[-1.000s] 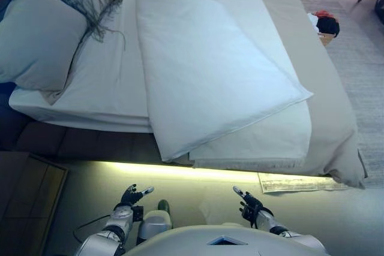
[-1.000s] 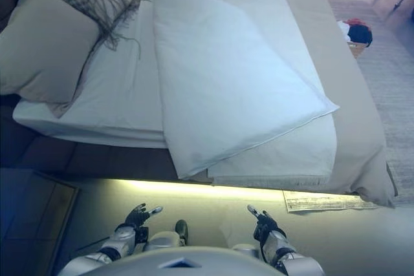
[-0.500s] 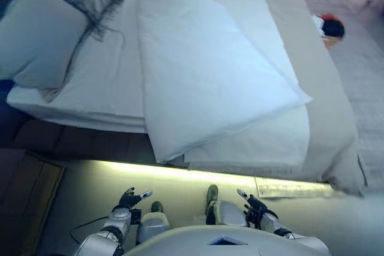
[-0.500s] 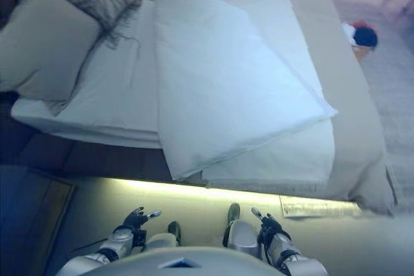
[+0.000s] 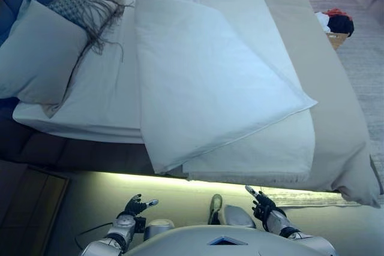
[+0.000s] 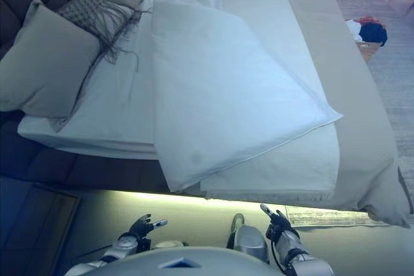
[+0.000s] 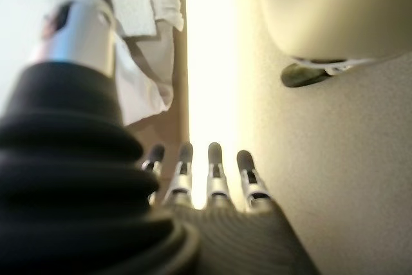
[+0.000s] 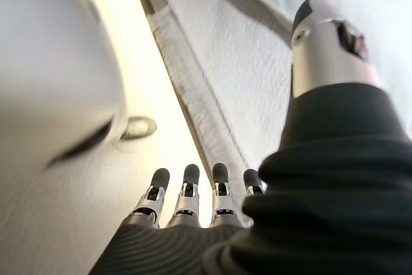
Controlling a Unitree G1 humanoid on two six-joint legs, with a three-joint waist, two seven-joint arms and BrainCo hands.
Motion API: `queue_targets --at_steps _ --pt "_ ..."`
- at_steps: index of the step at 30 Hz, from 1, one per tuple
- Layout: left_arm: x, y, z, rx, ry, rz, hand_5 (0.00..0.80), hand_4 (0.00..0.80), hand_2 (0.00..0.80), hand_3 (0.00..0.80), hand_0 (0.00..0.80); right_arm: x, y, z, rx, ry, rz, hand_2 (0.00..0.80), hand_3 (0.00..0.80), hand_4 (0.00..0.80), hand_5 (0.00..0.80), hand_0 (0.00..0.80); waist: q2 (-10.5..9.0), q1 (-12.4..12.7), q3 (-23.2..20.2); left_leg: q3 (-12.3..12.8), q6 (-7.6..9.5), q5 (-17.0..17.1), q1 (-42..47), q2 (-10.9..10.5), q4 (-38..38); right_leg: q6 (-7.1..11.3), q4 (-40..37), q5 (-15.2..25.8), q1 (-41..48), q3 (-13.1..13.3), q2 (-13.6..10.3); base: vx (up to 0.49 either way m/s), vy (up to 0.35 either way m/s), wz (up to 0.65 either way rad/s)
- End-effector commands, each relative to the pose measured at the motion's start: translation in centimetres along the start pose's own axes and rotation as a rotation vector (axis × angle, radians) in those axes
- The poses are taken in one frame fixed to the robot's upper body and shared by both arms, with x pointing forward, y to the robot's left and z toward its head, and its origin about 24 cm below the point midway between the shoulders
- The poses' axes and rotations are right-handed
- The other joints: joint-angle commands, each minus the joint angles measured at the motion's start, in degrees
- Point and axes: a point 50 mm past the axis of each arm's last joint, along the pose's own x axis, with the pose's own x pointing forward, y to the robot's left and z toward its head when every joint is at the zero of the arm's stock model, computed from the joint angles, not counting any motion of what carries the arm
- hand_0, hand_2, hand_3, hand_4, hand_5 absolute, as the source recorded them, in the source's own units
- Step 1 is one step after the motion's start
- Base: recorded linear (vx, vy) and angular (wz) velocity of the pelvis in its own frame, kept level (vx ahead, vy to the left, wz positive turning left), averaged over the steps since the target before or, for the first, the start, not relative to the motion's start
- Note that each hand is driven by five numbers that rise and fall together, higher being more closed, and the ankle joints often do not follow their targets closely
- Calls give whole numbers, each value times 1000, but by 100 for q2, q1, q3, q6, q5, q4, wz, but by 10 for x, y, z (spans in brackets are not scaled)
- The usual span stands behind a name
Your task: Make the bed neatly
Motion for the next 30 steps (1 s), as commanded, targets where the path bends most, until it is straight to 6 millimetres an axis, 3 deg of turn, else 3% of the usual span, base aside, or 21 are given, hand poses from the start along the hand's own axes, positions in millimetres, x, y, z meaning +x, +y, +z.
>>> queue_targets --at_steps 1,3,6,8,11,12,14,19,25,30 --pt "2 1 10 0 -27 -1 0 0 0 0 0 4 15 19 1 -53 8 0 0 0 0 0 -177 6 249 -70 301 162 80 -353 62 631 145 310 -17 -66 -611 105 -39 -8" --pt "2 0 11 -16 -35 -1 0 0 0 0 0 4 11 22 -14 -61 3 0 0 0 0 0 -167 -50 255 -91 212 227 3 -266 458 481 188 208 -98 -2 -532 117 -11 6" --pt "3 -2 23 -55 -97 3 0 0 0 0 0 5 12 29 -70 -77 0 0 0 0 0 0 -181 47 427 -289 26 865 -726 -128 1289 307 126 66 23 20 -452 83 44 10" --pt "4 -5 35 -38 -161 18 0 0 0 0 0 5 12 35 -84 -92 5 0 0 0 0 0 -184 86 578 -264 -23 1112 -1056 41 904 360 18 59 145 210 -430 88 155 -3" --pt "4 -2 64 142 -297 133 0 0 0 0 0 5 10 48 -83 -134 -1 0 0 0 0 0 -149 198 882 -225 -251 1817 -1743 490 348 427 -172 -49 358 453 -423 44 173 -1" --pt "3 0 71 248 -340 205 0 0 0 0 0 6 10 52 -83 -137 -13 0 0 0 0 0 -180 200 921 -212 -170 1545 -1630 404 339 444 -197 -70 384 415 -494 24 174 -3" --pt "0 13 91 431 -454 367 0 0 0 0 0 5 3 55 -65 -131 -25 0 0 0 0 0 -187 135 919 -118 -139 1330 -1523 379 191 521 -173 -32 300 334 -605 45 180 -50" --pt "-6 29 131 589 -600 528 0 0 0 0 0 5 -4 49 -103 -102 -9 0 0 0 0 0 -138 3 1003 -71 -117 1213 -1391 290 -69 657 -145 92 66 373 -695 39 121 -61" --pt "-14 28 175 587 -720 599 0 0 0 0 0 5 2 67 -157 -138 14 0 0 0 0 0 -105 -167 1243 -36 -115 1189 -1595 277 -69 729 -167 205 -248 570 -709 -41 72 0" --pt "-20 27 195 538 -771 596 0 0 0 0 0 5 8 81 -187 -177 38 0 0 0 0 0 -127 -272 1355 77 -132 1222 -1709 323 -111 731 -264 262 -403 677 -649 -21 35 -6"
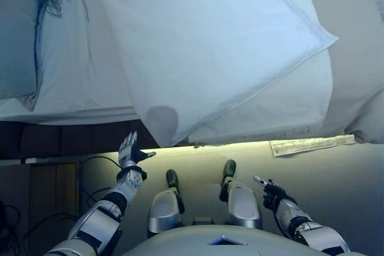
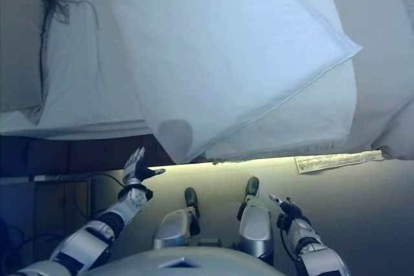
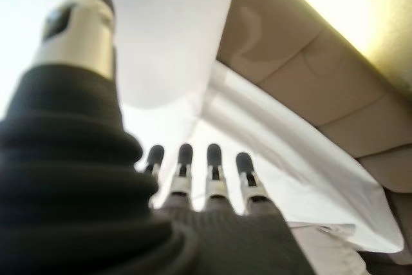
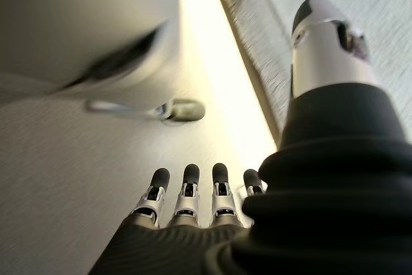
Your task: Make the bed neatly
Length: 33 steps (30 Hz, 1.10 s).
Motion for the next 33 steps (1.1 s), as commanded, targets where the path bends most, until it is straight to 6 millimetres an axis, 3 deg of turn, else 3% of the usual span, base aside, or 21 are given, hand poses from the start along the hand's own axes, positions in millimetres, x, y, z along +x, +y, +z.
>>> queue_targets --at_steps 1,6,18,33 --pt "24 25 23 -28 -64 100 0 0 0 0 0 4 12 24 -62 -51 36 0 0 0 0 0 -295 -119 250 -17 -71 441 -171 209 -56 350 -166 166 203 412 -237 -39 15 -27" --pt "36 36 43 -65 -106 144 0 0 0 0 0 5 15 37 -91 -80 46 0 0 0 0 0 -350 -222 417 48 -104 483 -441 291 48 317 -83 178 -108 520 -157 -47 23 -18" --pt "80 109 114 -230 -229 278 0 0 0 0 0 6 41 92 -113 -203 95 0 0 0 0 0 -557 -532 1054 182 -204 500 -1425 437 606 260 285 243 -1172 823 13 -59 -6 -14" --pt "89 170 193 -268 -432 420 0 0 0 0 0 -1 72 122 -77 -286 173 0 0 0 0 0 -715 -864 1296 330 -308 589 -2095 587 609 265 390 433 -2130 1088 103 -9 -30 -3"
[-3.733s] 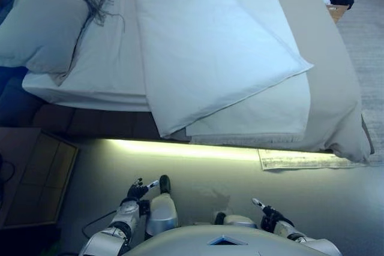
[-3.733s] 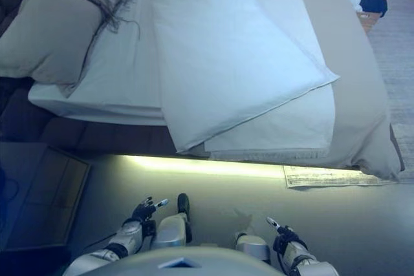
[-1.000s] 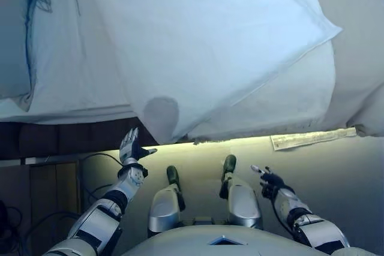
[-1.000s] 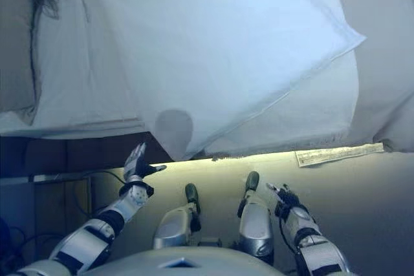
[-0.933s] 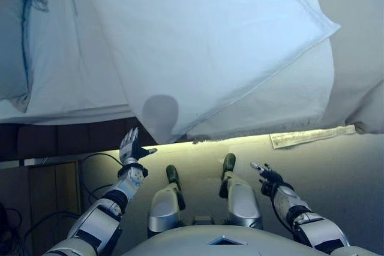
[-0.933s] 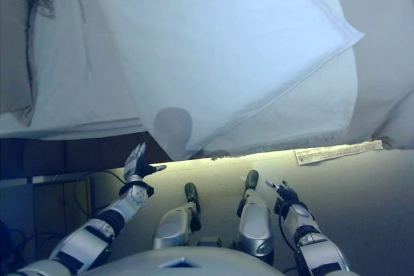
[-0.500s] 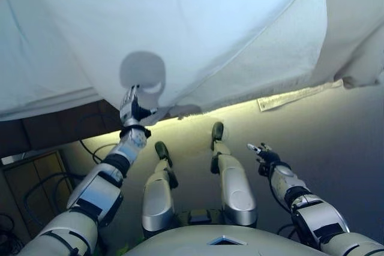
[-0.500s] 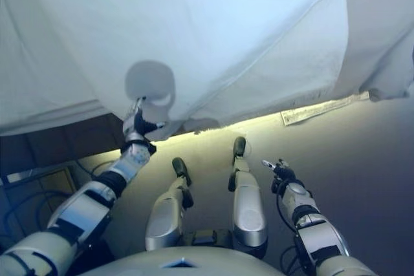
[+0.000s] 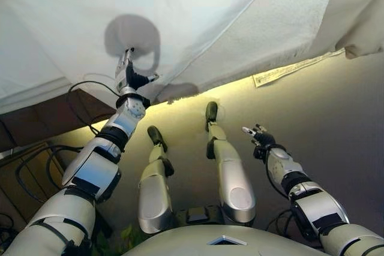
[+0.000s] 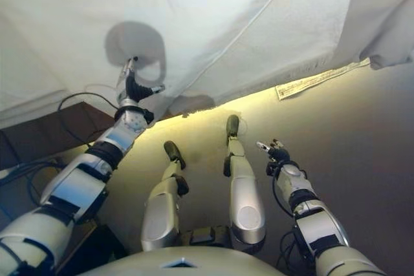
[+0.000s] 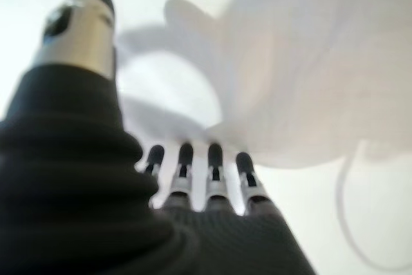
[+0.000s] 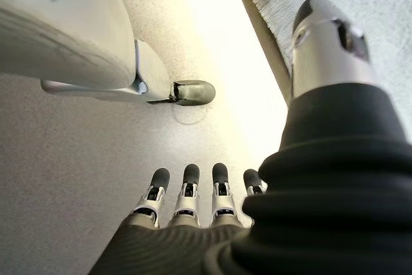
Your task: Make the bed neatly
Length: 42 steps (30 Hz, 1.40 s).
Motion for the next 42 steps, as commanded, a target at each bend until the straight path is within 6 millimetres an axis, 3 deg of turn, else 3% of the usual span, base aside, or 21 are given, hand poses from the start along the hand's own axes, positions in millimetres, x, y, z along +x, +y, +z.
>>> queue_targets --at_steps 1,7,14,24,30,32,42 --pt "26 26 55 -64 -161 103 0 0 0 0 0 2 6 11 16 -22 19 0 0 0 0 0 -167 -203 113 -76 -201 466 -662 478 396 492 312 57 -390 403 -127 3 -22 -7" --pt "41 46 89 -91 -230 174 0 0 0 0 0 2 10 18 32 -47 27 0 0 0 0 0 -196 -402 113 5 -249 467 -965 517 414 464 324 157 -806 541 -68 -3 -26 -7" --pt "46 52 123 -124 -286 218 0 0 0 0 0 3 24 29 56 -92 66 0 0 0 0 0 -217 -557 113 75 -269 419 -1260 540 527 427 389 199 -1148 608 -16 -7 -49 -1" --pt "57 80 148 -184 -311 326 0 0 0 0 0 3 27 44 110 -155 71 0 0 0 0 0 -283 -759 113 62 -328 400 -1847 599 618 357 402 260 -1731 751 107 19 -17 1" --pt "64 102 162 -227 -306 398 0 0 0 0 0 2 33 56 159 -207 73 0 0 0 0 0 -414 -819 113 -97 -317 363 -2289 602 692 343 409 290 -2047 773 137 -9 -28 12" --pt "66 109 169 -236 -316 411 800 800 800 800 800 1 35 60 176 -222 76 0 0 0 0 0 -470 -830 113 -172 -311 326 -2478 606 774 336 424 291 -2170 771 132 -20 -50 9" --pt "67 116 180 -247 -332 396 800 800 800 800 800 1 39 65 183 -235 82 0 0 0 0 0 -533 -801 113 -291 -332 277 -2637 621 856 355 403 300 -2262 724 109 -8 -17 9"
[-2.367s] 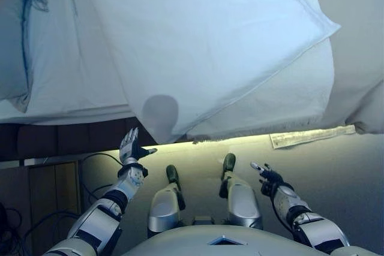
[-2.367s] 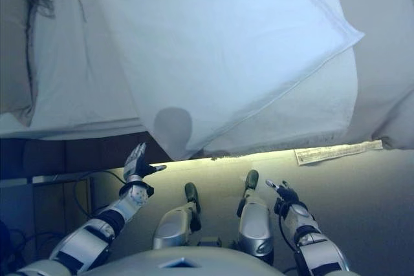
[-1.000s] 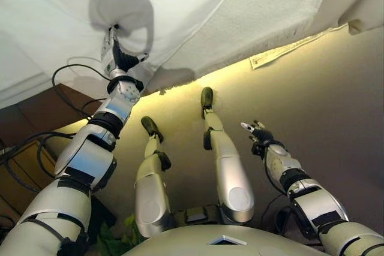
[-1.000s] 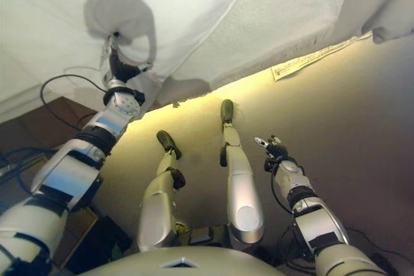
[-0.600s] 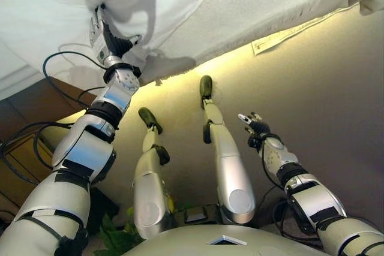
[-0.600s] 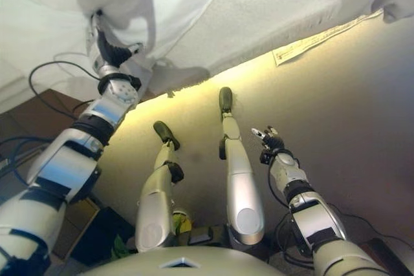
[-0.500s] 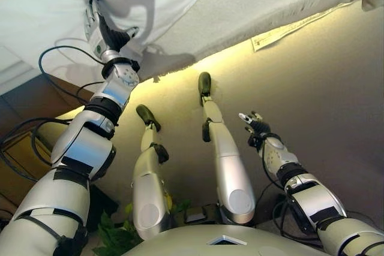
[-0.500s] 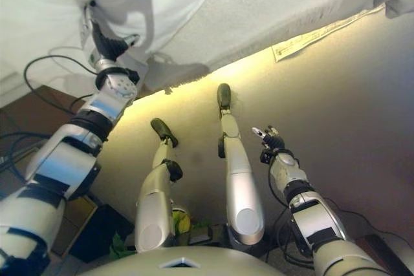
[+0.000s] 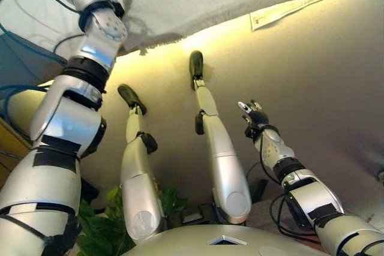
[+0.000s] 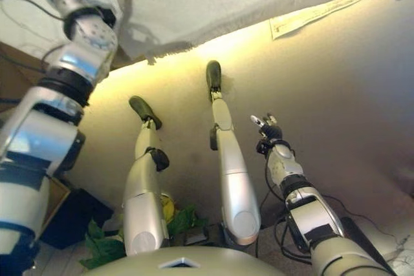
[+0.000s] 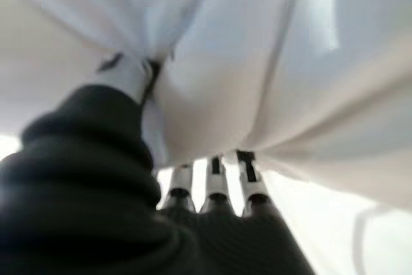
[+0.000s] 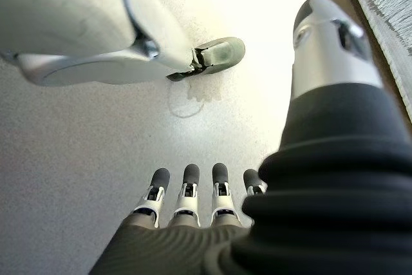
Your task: Make the bed neatly
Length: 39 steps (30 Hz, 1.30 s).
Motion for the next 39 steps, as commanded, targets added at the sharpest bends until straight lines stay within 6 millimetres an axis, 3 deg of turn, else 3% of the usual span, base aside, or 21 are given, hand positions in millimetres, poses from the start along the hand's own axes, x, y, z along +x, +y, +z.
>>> queue_targets --at_steps 1,13,25,39 --pt "2 -23 46 -110 -72 -201 800 800 800 800 800 1 -6 16 -13 -53 -6 0 0 0 0 0 129 -325 133 -528 -535 -93 -68 679 499 -81 -47 232 326 -61 170 -13 7 13" --pt "0 -22 39 -124 -38 -203 800 800 800 800 800 0 -18 13 -17 -44 -49 0 0 0 0 0 219 -203 133 -418 -535 -86 224 760 609 -76 156 58 626 -250 105 -26 21 -1" --pt "-29 -31 -9 -129 69 -330 800 800 800 800 800 -5 -42 -1 -34 7 -135 0 0 0 0 0 456 182 133 -286 -402 -204 1318 712 753 -31 600 -408 1664 -654 -133 13 23 4" --pt "-52 -17 -55 -149 131 -444 800 800 800 800 800 -22 -80 -27 4 76 -262 0 0 0 0 0 733 760 -97 -483 -174 -249 2374 408 508 74 671 -762 2985 -1063 -447 49 34 12"
